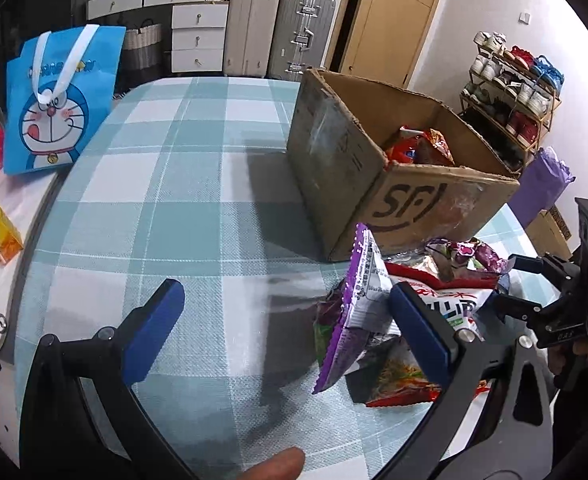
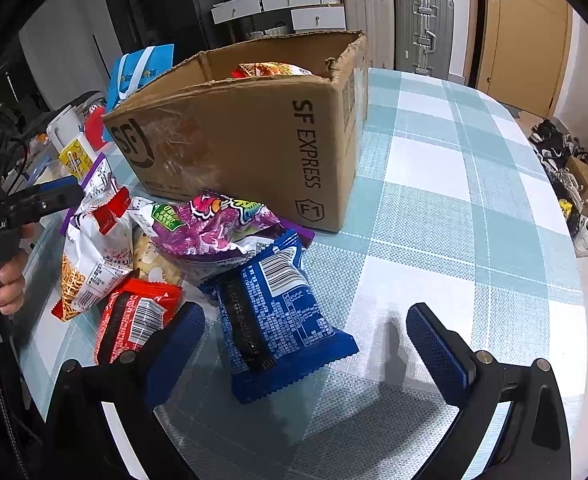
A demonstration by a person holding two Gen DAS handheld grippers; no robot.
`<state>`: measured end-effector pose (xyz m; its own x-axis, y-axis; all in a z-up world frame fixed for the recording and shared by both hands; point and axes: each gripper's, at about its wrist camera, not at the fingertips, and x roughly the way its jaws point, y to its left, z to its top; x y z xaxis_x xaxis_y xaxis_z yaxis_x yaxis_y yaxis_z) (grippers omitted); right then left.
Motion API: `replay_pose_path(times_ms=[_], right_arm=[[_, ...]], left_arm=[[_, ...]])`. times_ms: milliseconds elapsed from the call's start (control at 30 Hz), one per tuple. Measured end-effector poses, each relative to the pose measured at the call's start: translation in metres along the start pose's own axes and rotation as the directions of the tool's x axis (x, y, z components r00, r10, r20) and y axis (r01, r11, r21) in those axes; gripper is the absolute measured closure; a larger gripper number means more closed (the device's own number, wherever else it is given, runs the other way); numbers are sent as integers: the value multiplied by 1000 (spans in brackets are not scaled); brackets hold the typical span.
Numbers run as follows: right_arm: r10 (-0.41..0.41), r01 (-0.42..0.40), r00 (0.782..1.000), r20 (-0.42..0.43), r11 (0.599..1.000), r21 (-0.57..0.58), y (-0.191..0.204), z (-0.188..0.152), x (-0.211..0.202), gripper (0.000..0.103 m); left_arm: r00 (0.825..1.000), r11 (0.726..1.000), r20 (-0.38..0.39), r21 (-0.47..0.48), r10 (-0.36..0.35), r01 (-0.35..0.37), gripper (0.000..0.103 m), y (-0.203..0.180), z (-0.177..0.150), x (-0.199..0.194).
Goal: Organize snacks
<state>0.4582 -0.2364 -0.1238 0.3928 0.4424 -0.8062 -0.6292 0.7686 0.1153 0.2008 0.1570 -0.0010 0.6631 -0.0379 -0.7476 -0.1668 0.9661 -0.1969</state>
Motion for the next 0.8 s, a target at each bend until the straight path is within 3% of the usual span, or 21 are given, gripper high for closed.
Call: replay_pose_path(times_ms=[233, 567, 667, 733, 800], right_arm=[[0, 0, 1000, -8, 1000, -2, 0, -1, 2, 0], [13, -13, 1000, -10, 1000, -2, 0, -1, 3, 0], [22, -22, 1000, -4, 1000, -10, 2, -1, 2, 1], [35, -35, 999, 3, 999, -23, 5, -2, 1, 7], [49, -49, 999, -1, 998, -37, 8, -2, 2, 21]], left_arm=[[1000, 999, -19, 47, -4, 5, 1, -16, -6, 6], [997, 998, -50, 9, -54, 54, 2, -12, -8, 15], [991, 994, -73, 7, -110, 111, 14, -14, -9, 19], [989, 992, -82, 14, -123, 124, 21, -17, -10, 21], [987, 990, -87, 19, -136, 138, 25, -20, -12, 23]])
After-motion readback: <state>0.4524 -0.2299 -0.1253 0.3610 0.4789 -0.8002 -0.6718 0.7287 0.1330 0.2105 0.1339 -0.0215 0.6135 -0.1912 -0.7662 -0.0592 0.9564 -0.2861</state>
